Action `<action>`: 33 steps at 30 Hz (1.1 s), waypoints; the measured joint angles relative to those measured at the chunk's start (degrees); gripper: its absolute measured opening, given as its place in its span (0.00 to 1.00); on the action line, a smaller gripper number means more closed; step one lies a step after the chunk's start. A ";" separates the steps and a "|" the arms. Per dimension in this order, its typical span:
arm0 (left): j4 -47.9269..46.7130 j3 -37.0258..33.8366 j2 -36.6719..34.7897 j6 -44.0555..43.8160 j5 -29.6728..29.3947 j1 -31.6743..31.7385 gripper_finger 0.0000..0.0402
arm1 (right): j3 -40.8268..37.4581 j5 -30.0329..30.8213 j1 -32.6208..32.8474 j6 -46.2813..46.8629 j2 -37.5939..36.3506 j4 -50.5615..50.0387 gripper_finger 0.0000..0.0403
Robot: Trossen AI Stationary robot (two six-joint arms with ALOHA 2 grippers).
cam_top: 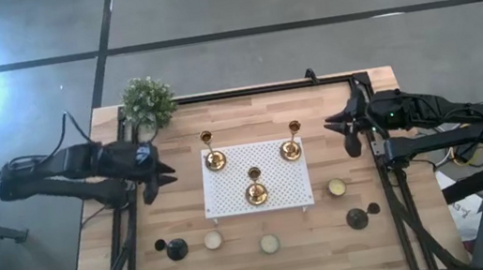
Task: Pick & Place candle stick holders
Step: Put the left black candle holder on the shelf
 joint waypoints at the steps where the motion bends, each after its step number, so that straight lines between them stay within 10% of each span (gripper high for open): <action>1: 0.02 0.00 0.00 -1.08 -1.60 -1.96 0.34 | 0.00 -1.34 0.02 0.70 -0.01 -0.47 0.16; 23: -5.28 -0.04 7.89 -39.19 -31.90 -54.01 0.32 | 0.00 -3.27 0.02 9.42 -0.34 -11.16 0.12; 33: -11.94 -0.07 10.49 -60.74 -28.96 -66.95 0.32 | 0.00 1.90 -0.02 6.66 -0.19 -6.49 0.12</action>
